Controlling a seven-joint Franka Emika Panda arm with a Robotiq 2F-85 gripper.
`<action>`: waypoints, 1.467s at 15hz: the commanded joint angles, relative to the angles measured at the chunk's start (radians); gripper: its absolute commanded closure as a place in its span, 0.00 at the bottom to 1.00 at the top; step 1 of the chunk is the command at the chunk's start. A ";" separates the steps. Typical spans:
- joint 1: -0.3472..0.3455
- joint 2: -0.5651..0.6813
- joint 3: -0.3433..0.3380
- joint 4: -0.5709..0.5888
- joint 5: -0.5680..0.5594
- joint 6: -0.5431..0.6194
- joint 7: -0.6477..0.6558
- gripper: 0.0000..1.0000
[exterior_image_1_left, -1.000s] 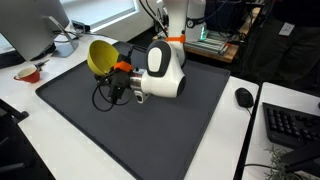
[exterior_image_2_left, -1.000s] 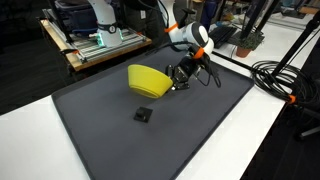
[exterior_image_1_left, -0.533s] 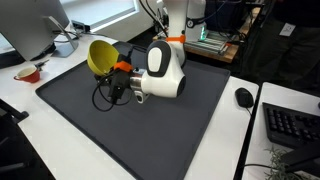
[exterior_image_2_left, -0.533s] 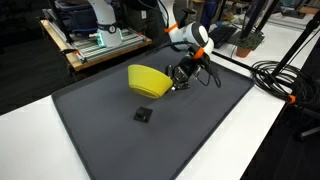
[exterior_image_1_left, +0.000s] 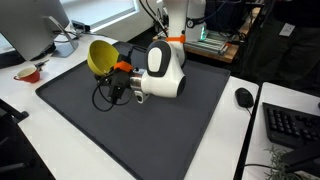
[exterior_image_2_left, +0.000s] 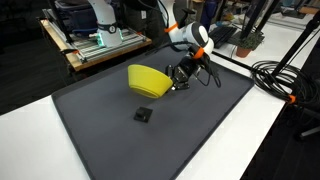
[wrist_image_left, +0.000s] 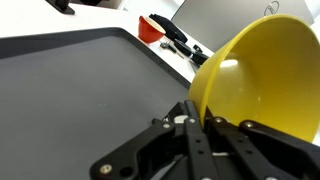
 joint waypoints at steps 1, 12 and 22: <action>-0.008 0.004 0.012 0.005 -0.006 -0.009 0.000 0.95; -0.017 0.096 -0.030 0.084 -0.029 -0.019 0.015 0.99; -0.044 0.173 -0.034 0.182 -0.021 0.036 0.001 0.99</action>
